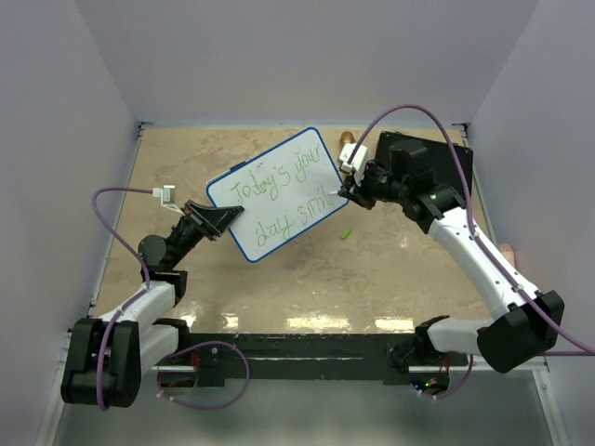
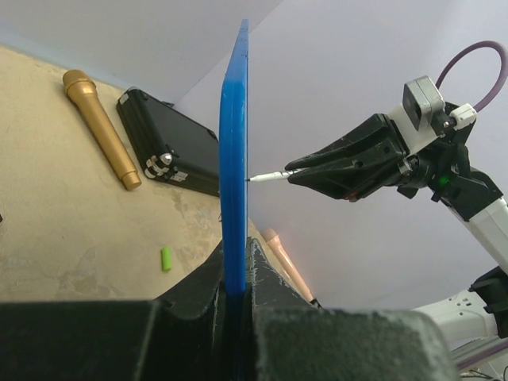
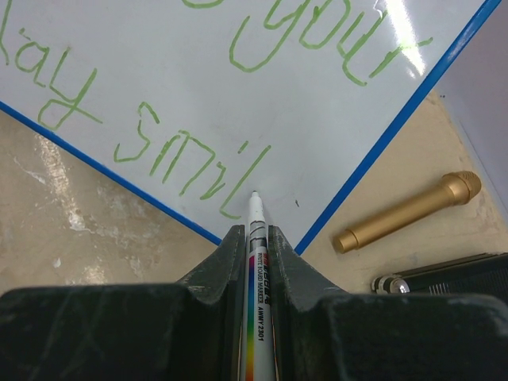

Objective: Write a sentence on the whiteboard

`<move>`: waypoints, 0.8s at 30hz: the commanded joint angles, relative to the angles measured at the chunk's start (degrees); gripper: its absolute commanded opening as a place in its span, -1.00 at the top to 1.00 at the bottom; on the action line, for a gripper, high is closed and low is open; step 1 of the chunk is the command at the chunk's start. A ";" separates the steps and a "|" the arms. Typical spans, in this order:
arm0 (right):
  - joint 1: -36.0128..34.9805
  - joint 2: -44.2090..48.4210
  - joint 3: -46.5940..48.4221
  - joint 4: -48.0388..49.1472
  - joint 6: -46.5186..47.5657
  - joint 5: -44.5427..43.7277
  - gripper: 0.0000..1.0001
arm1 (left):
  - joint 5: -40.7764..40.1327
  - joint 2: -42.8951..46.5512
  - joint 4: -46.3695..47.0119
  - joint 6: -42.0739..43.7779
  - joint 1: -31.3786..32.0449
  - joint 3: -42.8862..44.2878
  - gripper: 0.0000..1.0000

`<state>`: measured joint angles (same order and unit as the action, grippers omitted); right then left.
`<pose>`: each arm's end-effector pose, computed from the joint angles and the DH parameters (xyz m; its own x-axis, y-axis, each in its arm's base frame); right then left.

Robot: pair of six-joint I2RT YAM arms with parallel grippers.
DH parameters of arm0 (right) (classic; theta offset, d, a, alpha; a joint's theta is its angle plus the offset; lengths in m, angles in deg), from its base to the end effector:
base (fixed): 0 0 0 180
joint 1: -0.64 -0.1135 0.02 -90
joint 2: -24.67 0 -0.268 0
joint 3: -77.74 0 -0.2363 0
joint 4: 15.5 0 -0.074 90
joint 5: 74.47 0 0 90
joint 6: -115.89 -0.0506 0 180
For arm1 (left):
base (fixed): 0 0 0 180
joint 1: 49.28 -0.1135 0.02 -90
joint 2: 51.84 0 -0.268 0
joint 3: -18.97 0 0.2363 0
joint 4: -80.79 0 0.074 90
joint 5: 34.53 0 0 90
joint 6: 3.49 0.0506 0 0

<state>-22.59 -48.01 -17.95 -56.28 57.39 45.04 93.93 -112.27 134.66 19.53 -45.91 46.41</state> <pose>0.2426 0.1313 0.3595 0.0043 -0.4930 -0.8700 -0.8636 0.4368 -0.2517 0.1899 -0.0427 0.2584 -0.4372 -0.6962 -0.5694 0.5723 0.2730 -0.7732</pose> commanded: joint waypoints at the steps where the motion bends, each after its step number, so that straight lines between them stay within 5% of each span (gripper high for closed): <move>1: 0.11 -0.35 -0.52 0.75 0.49 -0.69 1.00 | -1.10 0.75 8.50 -1.92 -0.48 0.80 1.00; 24: 0.64 -0.35 1.50 5.41 -2.68 -3.59 1.00 | -0.49 0.75 8.59 -2.01 -1.00 0.72 1.00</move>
<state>-22.11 -48.38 -18.45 -54.29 56.17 41.92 94.04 -112.27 134.62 19.56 -46.61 46.13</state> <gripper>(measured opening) 0.146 0.079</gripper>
